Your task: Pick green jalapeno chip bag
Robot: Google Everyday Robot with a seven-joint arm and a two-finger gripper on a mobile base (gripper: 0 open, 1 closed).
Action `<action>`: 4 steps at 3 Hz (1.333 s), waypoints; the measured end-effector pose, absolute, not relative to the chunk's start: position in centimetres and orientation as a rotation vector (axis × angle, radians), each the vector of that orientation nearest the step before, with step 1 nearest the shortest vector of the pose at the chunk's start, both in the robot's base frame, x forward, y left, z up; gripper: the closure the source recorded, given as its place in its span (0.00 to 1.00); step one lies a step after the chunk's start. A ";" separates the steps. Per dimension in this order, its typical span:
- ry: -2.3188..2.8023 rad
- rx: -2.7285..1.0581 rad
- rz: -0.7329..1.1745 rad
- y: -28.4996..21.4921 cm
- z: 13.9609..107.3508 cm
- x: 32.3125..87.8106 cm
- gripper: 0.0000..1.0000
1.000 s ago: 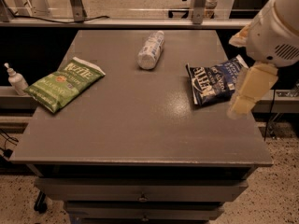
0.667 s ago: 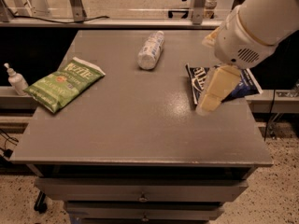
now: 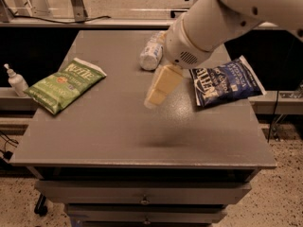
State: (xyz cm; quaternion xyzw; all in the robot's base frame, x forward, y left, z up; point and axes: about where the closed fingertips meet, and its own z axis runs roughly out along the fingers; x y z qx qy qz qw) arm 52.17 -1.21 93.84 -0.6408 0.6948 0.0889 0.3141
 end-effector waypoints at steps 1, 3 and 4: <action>1.788 -1.653 0.301 2.9 94.0 52.9 0.00; 1.769 -1.630 0.334 4.0 94.0 53.4 0.00; 1.746 -1.609 0.416 7.5 92.4 54.3 0.00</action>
Offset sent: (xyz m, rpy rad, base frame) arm 0.0052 0.0329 0.0002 0.0561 0.0021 0.0137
